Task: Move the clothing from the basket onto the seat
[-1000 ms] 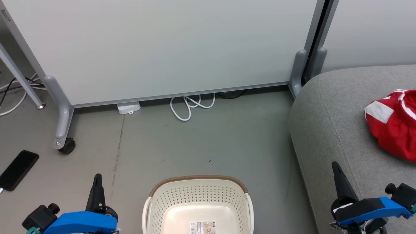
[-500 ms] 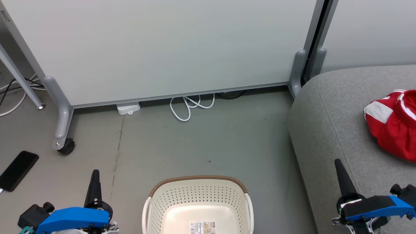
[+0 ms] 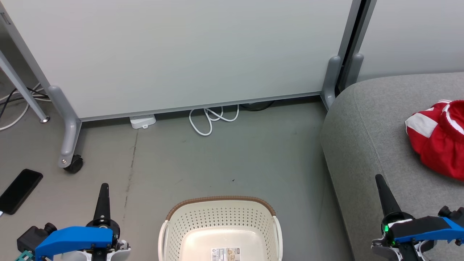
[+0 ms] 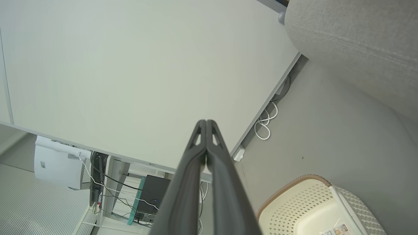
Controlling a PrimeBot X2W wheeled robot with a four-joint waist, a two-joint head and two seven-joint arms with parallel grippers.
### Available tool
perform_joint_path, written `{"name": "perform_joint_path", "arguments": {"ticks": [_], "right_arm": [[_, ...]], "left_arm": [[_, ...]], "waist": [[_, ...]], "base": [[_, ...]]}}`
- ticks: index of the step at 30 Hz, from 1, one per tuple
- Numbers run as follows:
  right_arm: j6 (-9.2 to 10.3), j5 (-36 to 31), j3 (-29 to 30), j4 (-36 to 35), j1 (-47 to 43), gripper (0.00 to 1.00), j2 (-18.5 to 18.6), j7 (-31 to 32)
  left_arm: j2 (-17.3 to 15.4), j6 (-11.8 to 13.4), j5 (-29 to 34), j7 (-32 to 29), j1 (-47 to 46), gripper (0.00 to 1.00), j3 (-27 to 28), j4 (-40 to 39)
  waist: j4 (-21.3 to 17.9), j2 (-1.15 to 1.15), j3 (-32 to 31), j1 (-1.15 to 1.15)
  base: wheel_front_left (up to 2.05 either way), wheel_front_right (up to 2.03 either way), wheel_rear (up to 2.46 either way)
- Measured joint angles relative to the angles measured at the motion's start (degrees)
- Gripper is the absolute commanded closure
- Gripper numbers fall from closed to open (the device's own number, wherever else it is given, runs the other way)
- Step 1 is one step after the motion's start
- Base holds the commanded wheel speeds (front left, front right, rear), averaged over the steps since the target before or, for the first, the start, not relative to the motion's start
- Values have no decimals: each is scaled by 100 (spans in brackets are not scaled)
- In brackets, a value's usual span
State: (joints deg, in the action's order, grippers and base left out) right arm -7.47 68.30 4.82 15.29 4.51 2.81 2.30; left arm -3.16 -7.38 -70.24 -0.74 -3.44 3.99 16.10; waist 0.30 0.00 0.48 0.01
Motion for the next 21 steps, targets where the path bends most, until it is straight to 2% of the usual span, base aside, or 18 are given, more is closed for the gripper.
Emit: {"name": "perform_joint_path", "arguments": {"ticks": [21], "right_arm": [[0,1096,80,-53,60,100,0,197]], "left_arm": [[15,0,-1012,-269,-114,100,110,-89]], "waist": [[-12,0,-12,0]], "base": [[0,0,0]]}}
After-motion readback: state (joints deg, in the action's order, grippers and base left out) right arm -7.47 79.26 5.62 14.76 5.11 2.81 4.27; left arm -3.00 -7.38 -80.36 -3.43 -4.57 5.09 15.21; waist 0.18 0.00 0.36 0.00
